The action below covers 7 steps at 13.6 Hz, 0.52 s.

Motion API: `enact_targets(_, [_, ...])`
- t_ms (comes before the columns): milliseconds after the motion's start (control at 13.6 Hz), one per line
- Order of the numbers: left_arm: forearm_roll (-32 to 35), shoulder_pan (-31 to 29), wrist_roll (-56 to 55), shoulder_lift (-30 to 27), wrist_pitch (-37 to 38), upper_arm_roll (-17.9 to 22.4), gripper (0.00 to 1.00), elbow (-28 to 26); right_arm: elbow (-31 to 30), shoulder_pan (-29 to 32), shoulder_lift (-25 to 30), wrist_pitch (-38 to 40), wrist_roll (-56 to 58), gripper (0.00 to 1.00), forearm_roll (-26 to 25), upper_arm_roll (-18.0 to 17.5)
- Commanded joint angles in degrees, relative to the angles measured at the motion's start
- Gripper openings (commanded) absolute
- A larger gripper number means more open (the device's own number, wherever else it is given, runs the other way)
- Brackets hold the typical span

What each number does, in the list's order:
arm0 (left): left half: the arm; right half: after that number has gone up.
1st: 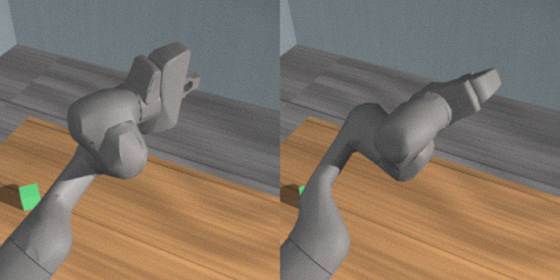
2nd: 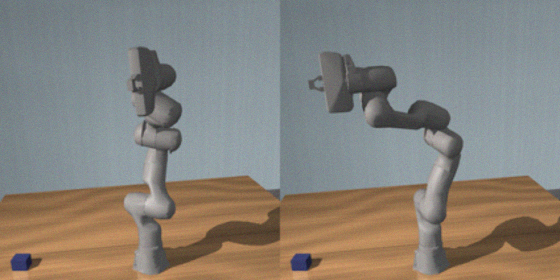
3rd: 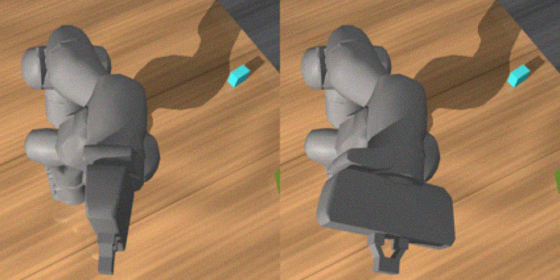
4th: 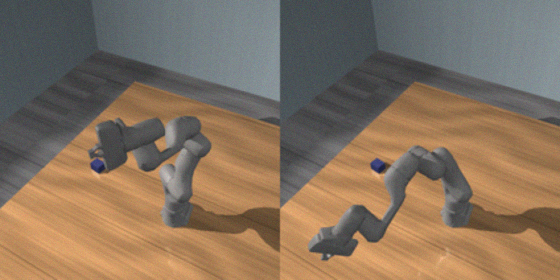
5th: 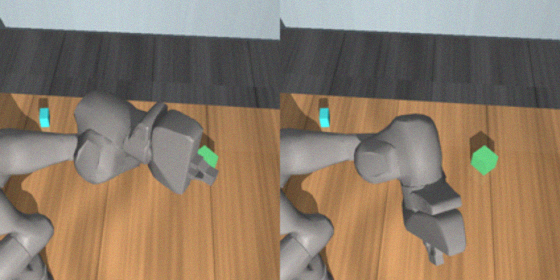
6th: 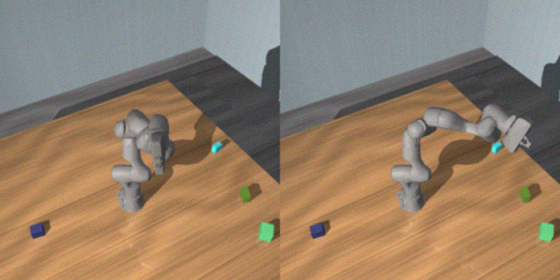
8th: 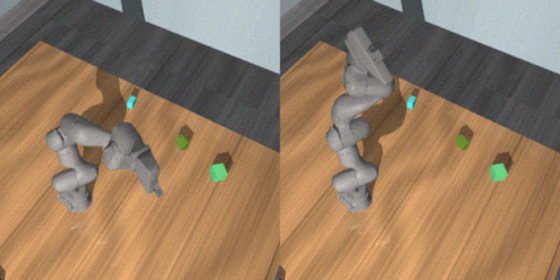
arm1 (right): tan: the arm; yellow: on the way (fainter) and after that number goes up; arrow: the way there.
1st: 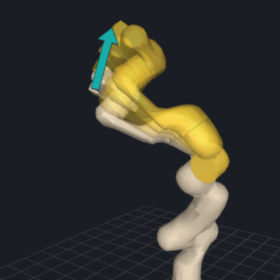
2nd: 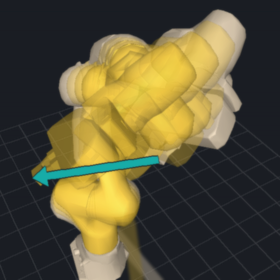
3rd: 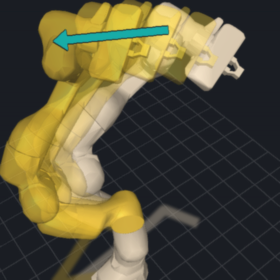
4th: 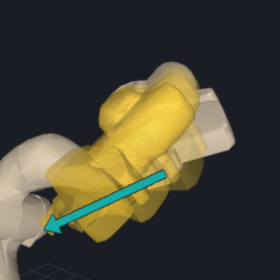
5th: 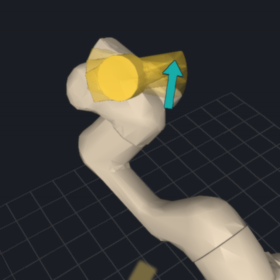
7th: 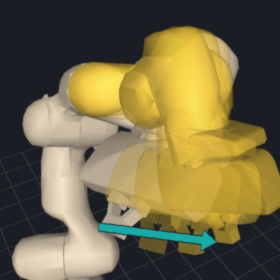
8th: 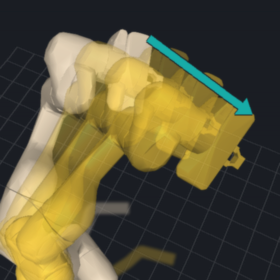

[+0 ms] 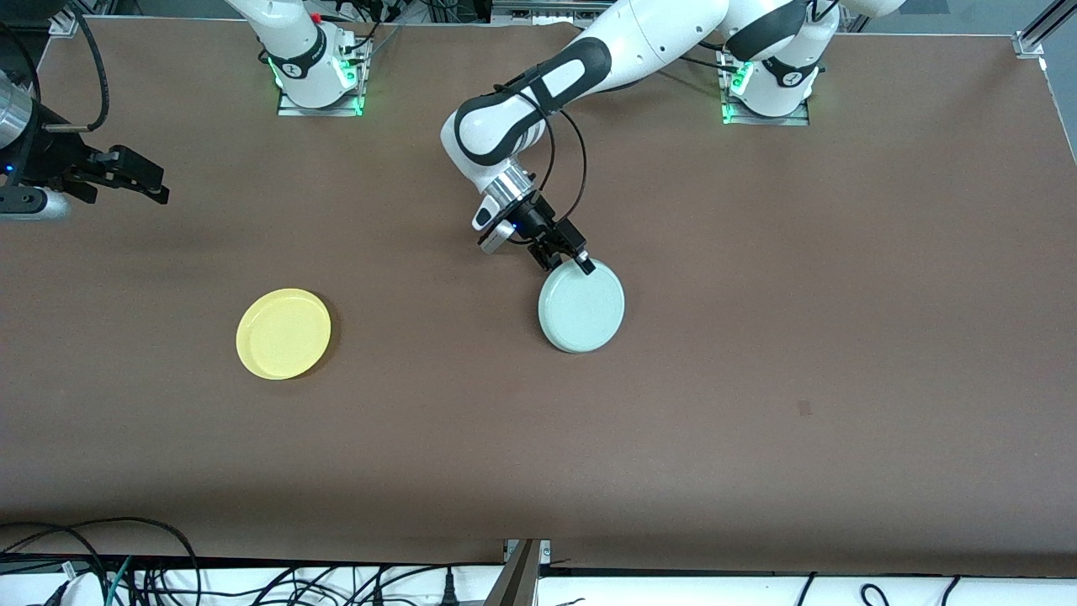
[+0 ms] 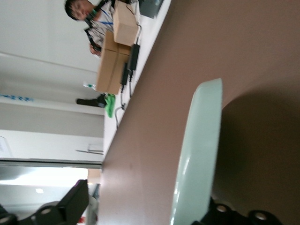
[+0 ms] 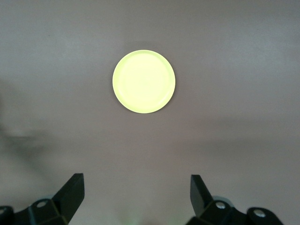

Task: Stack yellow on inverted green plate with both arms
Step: 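Carry the flipped green plate with the left gripper to table center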

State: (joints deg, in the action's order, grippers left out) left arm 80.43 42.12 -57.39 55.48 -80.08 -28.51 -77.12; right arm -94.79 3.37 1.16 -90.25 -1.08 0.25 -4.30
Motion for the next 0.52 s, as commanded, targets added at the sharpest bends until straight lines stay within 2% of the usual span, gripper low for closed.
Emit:
enact_targets(0, [-5.4, -0.2, -0.6, 0.6, -2.3, -0.7, 1.00, 3.8, 0.8, 0.1, 0.2, 1.2, 0.5, 1.00, 0.9, 0.3])
enact_targets(442, [-18.4, -3.8, -17.5, 0.1, -16.8, -0.9, 1.00, 3.7, 0.8, 0.1, 0.2, 1.3, 0.4, 1.00, 0.9, 0.3])
